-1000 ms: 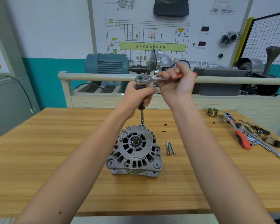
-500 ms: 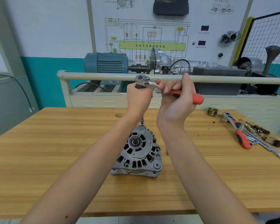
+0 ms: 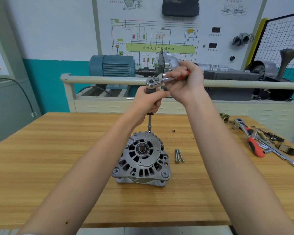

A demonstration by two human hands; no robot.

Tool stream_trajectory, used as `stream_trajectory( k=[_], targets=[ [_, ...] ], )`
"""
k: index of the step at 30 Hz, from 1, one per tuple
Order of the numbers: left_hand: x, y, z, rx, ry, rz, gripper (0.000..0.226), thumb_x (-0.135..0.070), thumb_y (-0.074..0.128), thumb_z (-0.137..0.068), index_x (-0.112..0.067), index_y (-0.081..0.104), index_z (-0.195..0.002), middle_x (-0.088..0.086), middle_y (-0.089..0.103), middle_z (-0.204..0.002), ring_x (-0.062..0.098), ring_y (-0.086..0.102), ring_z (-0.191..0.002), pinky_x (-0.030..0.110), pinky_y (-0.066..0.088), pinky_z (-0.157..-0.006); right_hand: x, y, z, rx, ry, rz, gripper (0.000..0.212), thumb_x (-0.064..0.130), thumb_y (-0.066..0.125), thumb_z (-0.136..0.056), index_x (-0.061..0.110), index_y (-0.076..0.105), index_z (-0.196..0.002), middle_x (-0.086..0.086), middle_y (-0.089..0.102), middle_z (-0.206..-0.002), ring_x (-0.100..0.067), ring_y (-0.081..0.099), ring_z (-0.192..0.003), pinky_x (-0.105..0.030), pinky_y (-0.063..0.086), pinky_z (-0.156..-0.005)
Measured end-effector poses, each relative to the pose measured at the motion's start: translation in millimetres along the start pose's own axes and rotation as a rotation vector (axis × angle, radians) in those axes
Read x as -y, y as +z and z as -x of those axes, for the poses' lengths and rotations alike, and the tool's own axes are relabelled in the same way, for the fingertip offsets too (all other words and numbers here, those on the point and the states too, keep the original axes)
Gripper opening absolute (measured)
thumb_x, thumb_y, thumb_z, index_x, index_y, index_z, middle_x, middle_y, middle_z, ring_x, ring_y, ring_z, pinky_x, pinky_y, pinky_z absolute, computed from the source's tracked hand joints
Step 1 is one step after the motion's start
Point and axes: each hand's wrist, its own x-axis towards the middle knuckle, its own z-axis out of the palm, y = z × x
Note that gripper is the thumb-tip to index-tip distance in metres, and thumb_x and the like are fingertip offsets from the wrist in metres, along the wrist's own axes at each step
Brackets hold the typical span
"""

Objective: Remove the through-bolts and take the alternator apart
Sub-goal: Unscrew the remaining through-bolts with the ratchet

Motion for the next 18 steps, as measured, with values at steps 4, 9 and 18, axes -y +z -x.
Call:
stream_trajectory(
  k=[4, 9, 18],
  targets=[
    [5.5, 10.9, -0.9, -0.267, 0.026, -0.023, 0.040, 0.003, 0.055, -0.083, -0.015, 0.041, -0.050, -0.006, 0.033, -0.037, 0.009, 0.023, -0.034, 0.018, 0.020, -0.039, -25.3, -9.7, 27.8, -0.011, -0.322, -0.082, 0.039, 0.011, 0.040, -0.097, 0.014, 0.034, -0.059, 0.002, 0.033, -0.041, -0.015, 0.037, -0.037, -0.026, 0.046, -0.051],
    [5.6, 16.9, -1.9, -0.388, 0.039, -0.024, 0.040, -0.005, 0.062, -0.084, -0.023, 0.057, -0.048, -0.006, 0.037, -0.041, 0.012, 0.027, -0.044, 0.024, 0.022, -0.045, -55.9, -16.9, 59.3, 0.114, -0.690, 0.114, 0.033, 0.008, 0.040, -0.097, 0.012, 0.040, -0.064, -0.003, 0.045, -0.048, -0.021, 0.052, -0.051, -0.035, 0.052, -0.068],
    [0.0, -12.7, 6.7, 0.143, 0.038, -0.066, 0.034, -0.008, 0.067, -0.072, -0.019, 0.048, -0.046, -0.001, 0.037, -0.041, 0.017, 0.028, -0.039, 0.032, 0.019, -0.048, -3.6, -2.9, 13.7, 0.055, -0.045, 0.073, 0.053, 0.012, 0.039, -0.096, 0.015, 0.039, -0.043, 0.003, 0.032, -0.040, -0.014, 0.037, -0.035, -0.024, 0.048, -0.049]
  ],
)
